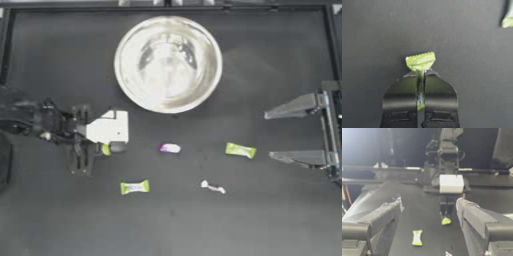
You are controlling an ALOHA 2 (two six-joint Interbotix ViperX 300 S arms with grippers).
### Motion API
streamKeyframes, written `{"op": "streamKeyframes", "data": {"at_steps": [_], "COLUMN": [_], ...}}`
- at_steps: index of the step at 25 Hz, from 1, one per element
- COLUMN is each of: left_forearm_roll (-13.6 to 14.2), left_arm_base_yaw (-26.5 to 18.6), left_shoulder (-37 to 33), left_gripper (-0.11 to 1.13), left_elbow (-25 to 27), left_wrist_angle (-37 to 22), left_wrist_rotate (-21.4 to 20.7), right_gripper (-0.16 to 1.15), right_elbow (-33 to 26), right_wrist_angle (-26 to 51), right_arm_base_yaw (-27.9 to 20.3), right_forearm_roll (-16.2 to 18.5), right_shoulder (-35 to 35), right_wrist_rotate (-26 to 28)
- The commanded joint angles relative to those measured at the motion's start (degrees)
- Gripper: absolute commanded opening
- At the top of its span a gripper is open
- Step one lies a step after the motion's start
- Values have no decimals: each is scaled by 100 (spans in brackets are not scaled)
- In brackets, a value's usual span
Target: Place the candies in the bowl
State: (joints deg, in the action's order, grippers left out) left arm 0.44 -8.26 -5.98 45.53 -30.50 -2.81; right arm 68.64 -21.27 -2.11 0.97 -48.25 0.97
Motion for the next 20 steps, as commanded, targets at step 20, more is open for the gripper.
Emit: {"op": "streamKeyframes", "data": {"at_steps": [20], "left_forearm_roll": [352], "left_arm_base_yaw": [-1907], "left_shoulder": [-1072], "left_gripper": [11], "left_elbow": [-642], "left_wrist_angle": [2619], "left_wrist_rotate": [-1116], "right_gripper": [96], "right_elbow": [-62], "right_wrist_angle": [-53], "right_arm_base_yaw": [-9], "right_forearm_roll": [-185], "right_shoulder": [44], "right_wrist_rotate": [-35]}}
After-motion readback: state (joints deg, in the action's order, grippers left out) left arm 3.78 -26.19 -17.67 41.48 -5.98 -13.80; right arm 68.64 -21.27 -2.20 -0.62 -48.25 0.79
